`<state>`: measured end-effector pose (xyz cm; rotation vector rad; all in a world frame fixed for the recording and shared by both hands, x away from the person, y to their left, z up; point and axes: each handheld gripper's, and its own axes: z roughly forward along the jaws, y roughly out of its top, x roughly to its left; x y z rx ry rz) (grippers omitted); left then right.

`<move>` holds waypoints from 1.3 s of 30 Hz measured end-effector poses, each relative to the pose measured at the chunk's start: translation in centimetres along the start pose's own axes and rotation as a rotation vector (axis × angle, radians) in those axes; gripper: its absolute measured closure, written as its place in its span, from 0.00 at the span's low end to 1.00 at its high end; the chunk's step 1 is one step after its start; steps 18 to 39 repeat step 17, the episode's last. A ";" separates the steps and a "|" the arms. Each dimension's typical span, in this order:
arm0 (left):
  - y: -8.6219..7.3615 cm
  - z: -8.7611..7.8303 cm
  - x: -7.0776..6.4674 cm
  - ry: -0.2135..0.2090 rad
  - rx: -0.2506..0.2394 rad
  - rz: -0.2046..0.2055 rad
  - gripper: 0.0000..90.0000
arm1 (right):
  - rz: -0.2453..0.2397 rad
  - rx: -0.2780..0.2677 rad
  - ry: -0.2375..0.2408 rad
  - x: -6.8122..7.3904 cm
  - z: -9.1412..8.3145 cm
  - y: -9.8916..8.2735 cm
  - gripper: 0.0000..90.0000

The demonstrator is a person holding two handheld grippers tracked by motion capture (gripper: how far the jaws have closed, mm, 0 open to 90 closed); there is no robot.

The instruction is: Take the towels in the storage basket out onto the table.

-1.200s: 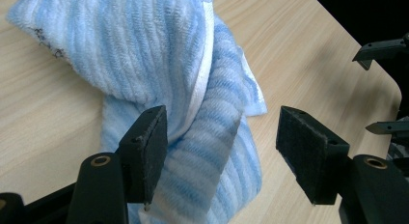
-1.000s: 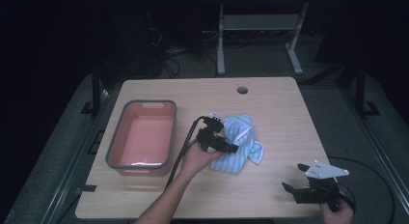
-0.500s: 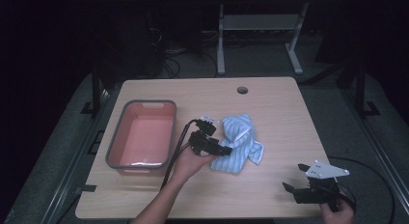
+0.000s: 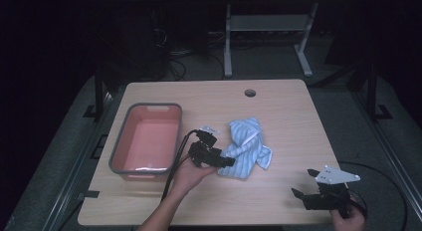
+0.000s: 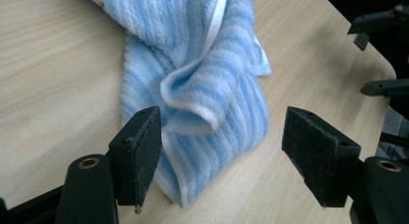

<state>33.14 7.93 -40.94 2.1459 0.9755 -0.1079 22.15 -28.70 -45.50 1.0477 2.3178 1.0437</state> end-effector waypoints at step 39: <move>-5.8 -2.0 -1.9 0.030 -0.059 0.054 0.29 | -0.008 0.005 -0.003 0.4 0.2 0.1 0.15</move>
